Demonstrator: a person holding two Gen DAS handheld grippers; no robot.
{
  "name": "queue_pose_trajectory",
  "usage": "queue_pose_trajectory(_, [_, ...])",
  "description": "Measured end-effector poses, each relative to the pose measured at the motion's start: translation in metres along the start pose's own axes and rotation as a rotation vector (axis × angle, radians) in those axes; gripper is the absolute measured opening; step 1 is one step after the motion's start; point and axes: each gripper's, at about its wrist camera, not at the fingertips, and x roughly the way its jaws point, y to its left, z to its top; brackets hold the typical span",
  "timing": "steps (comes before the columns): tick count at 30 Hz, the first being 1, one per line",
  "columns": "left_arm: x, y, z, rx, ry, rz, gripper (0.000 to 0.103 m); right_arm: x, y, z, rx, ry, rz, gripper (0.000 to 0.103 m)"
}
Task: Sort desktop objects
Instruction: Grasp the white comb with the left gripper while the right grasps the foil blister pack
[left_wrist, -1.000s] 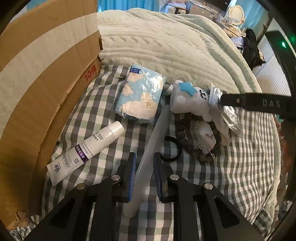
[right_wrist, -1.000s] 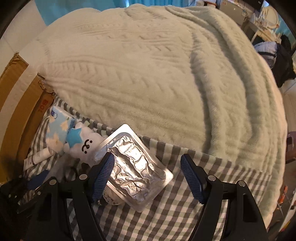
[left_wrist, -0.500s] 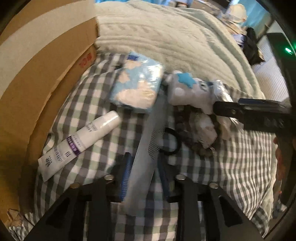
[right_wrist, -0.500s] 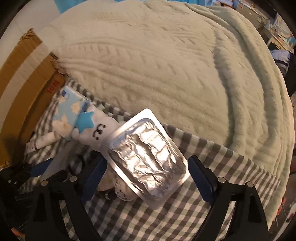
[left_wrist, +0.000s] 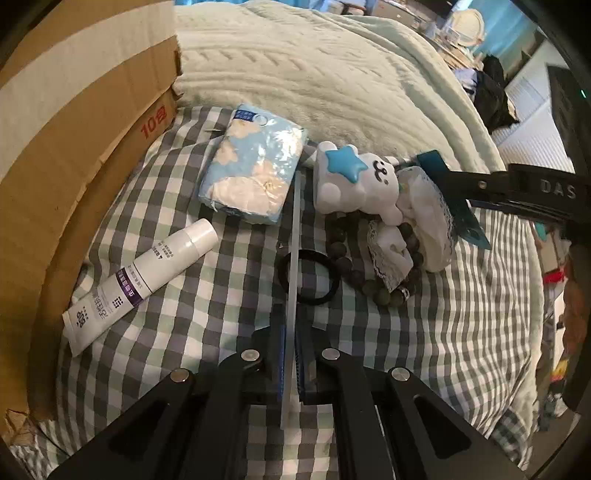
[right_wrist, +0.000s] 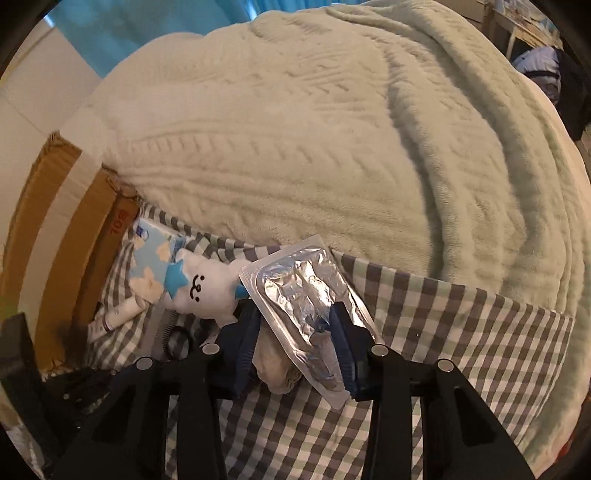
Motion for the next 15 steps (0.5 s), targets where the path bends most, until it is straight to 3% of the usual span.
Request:
queue_pose_trajectory(3, [0.004, 0.001, 0.002, -0.019, 0.007, -0.001, 0.005, -0.009, -0.006, 0.006, 0.032, -0.048, -0.004, 0.039])
queue_pose_trajectory(5, [0.008, 0.001, 0.002, -0.032, 0.015, -0.003, 0.005, -0.011, -0.017, 0.004, 0.052, -0.073, -0.071, 0.039])
queue_pose_trajectory(8, [0.011, 0.000, 0.001, -0.036, 0.015, -0.004, 0.005, -0.007, -0.033, 0.001, 0.086, -0.054, -0.081, 0.038])
queue_pose_trajectory(12, [0.011, -0.008, -0.002, 0.029, -0.015, 0.005, 0.003, -0.002, -0.039, -0.006, 0.102, -0.041, -0.061, 0.026])
queue_pose_trajectory(15, [0.008, -0.006, -0.003, -0.005, -0.017, -0.019, 0.003, -0.005, -0.027, -0.005, 0.043, -0.040, -0.064, 0.015])
